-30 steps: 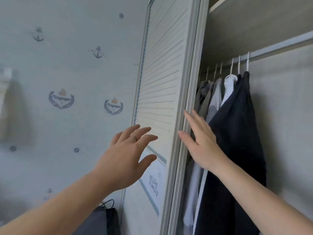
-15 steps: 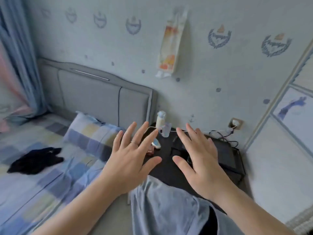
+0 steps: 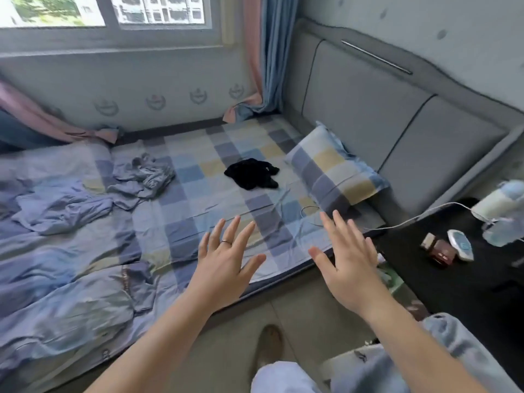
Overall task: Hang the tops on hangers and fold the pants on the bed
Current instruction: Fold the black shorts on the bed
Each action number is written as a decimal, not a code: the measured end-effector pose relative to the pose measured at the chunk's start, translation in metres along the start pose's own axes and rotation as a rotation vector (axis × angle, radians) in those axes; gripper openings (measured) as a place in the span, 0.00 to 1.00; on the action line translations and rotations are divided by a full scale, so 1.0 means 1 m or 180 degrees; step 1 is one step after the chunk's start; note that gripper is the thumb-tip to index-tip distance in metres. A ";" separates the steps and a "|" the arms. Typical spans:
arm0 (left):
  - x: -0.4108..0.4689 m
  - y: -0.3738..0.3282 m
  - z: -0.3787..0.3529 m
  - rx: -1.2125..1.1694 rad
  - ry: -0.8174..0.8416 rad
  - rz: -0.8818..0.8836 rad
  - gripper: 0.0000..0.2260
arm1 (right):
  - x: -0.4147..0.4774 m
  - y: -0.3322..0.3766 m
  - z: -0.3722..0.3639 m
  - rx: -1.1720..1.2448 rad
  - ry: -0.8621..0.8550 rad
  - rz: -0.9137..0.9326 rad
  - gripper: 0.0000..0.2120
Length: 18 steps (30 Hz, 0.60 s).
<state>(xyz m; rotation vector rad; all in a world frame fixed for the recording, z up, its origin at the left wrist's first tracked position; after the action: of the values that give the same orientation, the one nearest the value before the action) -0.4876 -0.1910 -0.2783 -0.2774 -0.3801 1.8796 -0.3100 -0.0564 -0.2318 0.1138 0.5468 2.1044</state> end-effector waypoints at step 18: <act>0.218 0.142 -0.012 -0.0226 0.0526 0.0732 0.30 | 0.290 0.040 -0.077 -0.0369 0.0933 0.0152 0.32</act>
<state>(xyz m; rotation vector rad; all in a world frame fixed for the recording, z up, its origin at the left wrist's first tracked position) -0.6785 -0.0277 -0.3463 -0.5400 -0.3126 2.0526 -0.5272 0.1352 -0.3209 -0.2539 0.5970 2.2085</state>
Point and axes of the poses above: each hand's wrist, its own x-axis towards the middle knuckle, its own z-axis out of the back of the hand, y = z × x, the point moved 8 cm from there along x, towards the middle knuckle, and after that the axes turned 11 degrees about -z, right-handed, at the moved point
